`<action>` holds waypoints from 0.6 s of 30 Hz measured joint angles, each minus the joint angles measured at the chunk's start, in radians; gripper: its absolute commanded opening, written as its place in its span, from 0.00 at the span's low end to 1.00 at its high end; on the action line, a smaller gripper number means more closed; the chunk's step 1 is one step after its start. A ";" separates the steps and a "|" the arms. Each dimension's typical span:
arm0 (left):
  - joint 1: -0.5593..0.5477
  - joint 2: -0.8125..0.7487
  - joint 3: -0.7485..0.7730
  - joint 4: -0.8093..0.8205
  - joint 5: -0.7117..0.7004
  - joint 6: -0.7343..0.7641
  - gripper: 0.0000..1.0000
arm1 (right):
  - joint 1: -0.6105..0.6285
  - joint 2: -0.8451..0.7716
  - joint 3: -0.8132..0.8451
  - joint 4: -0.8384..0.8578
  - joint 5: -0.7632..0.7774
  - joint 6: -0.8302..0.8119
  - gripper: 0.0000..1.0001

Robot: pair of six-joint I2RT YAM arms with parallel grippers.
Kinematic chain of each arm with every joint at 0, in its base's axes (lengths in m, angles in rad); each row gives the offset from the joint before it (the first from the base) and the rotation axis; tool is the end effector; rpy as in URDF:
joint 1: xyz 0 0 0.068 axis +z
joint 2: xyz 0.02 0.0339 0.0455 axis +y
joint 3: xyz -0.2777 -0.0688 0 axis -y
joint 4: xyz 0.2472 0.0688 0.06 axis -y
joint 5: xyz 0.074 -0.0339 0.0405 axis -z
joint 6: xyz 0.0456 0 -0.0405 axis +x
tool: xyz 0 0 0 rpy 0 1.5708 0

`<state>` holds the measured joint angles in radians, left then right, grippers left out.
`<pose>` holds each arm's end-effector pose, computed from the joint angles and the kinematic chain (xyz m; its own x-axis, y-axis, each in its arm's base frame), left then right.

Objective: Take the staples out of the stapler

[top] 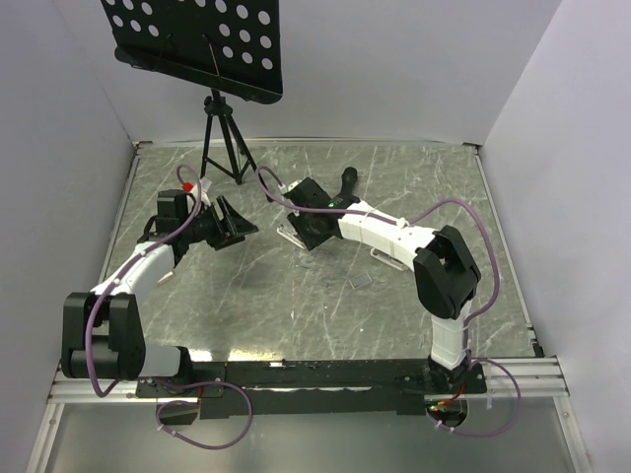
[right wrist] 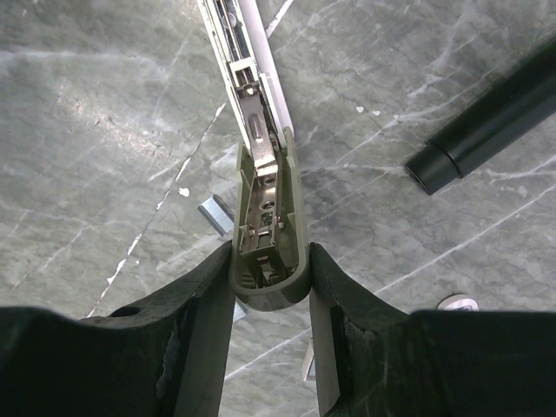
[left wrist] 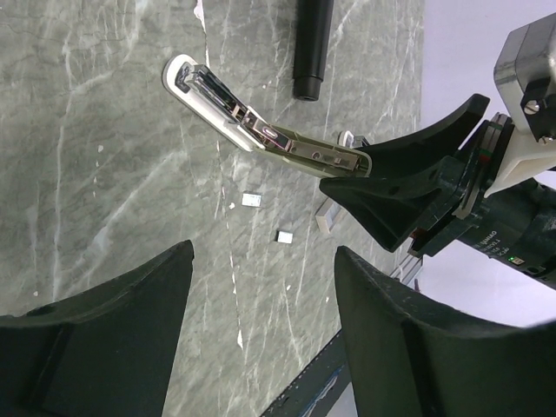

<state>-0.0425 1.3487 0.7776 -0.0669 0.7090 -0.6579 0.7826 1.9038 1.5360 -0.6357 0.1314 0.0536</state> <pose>0.2850 -0.0418 0.2365 -0.8101 -0.4301 -0.3985 0.0751 0.5979 -0.7980 0.3070 0.2969 0.2425 -0.6319 -0.5535 -0.5425 -0.6162 0.7834 -0.0816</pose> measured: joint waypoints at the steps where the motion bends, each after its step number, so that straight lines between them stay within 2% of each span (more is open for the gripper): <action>1: 0.000 -0.001 0.000 0.000 0.000 -0.001 0.70 | 0.000 0.000 0.002 -0.001 0.001 0.000 0.27; 5: 0.000 -0.006 -0.005 0.002 0.000 -0.002 0.71 | 0.000 0.001 0.003 -0.003 0.002 0.000 0.33; 18: 0.002 -0.010 -0.005 0.003 0.000 -0.012 0.73 | 0.000 0.001 0.003 -0.005 0.005 0.000 0.39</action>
<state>-0.0406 1.3384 0.7723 -0.0639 0.7086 -0.6701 0.7826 1.9045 1.5391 -0.6411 0.1360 0.0540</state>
